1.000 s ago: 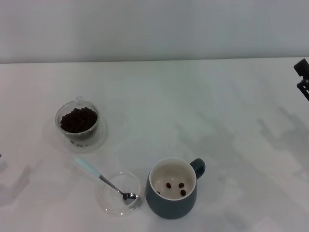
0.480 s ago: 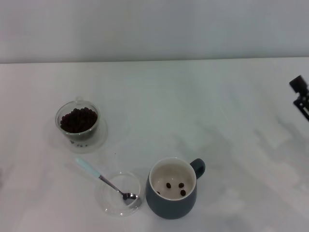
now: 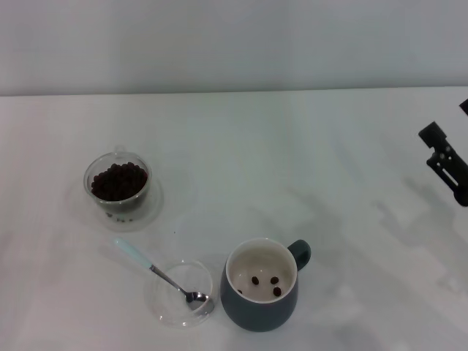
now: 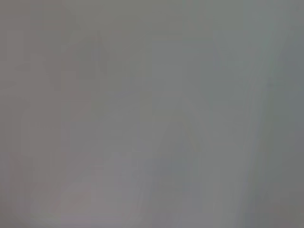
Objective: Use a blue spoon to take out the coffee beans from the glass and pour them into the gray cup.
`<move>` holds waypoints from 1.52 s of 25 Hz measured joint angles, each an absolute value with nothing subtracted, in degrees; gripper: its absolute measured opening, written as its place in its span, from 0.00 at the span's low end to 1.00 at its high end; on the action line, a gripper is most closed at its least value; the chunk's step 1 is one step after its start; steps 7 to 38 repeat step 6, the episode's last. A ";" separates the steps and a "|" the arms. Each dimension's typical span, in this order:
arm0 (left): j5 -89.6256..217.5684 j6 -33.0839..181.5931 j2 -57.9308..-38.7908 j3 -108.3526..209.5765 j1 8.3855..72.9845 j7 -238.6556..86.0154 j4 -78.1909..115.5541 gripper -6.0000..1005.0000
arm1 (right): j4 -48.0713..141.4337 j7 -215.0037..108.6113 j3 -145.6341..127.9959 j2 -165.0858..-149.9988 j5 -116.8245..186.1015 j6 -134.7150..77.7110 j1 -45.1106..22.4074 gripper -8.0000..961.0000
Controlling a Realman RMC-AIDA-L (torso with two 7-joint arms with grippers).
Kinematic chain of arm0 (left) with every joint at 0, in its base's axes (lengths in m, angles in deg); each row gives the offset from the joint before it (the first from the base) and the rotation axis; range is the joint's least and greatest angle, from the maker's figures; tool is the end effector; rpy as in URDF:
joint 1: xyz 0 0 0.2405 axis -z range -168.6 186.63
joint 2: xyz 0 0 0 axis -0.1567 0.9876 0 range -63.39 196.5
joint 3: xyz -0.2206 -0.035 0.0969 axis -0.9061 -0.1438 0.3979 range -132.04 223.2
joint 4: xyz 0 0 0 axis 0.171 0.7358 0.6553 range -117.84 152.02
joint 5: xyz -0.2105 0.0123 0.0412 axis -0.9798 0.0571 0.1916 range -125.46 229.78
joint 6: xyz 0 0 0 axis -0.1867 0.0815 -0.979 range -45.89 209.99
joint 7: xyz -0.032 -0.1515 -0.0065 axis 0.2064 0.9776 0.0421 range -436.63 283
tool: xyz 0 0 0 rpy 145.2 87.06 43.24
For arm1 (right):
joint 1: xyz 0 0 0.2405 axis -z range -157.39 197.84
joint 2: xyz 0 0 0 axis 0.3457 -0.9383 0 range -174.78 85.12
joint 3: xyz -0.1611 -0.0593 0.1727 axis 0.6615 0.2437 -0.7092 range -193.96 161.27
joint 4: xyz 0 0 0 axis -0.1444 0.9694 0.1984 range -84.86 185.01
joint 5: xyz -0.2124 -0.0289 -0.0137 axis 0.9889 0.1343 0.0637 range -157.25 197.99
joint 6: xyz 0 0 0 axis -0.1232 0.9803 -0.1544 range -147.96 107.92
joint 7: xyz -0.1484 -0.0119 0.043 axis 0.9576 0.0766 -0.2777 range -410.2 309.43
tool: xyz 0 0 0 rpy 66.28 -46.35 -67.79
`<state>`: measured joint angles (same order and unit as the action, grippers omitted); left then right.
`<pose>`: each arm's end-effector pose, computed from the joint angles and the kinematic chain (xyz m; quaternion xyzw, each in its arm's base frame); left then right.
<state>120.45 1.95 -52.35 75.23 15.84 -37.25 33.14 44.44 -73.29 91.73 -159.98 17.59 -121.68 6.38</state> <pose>-0.3949 0.2317 0.0488 -0.6883 -0.2978 -0.3302 0.5732 0.3037 0.2426 0.0247 -0.7348 0.1018 0.4651 0.4830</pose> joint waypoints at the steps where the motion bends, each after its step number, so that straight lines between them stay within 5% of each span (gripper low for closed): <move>1: 119.87 2.12 -52.36 75.23 16.22 -38.24 32.70 0.80 | 44.43 -73.17 91.40 -159.94 17.54 -121.26 6.22 0.81; 38: 112.82 2.74 -52.44 75.20 19.62 -44.91 28.59 0.80 | 43.92 -71.51 86.91 -159.91 17.49 -116.93 4.85 0.81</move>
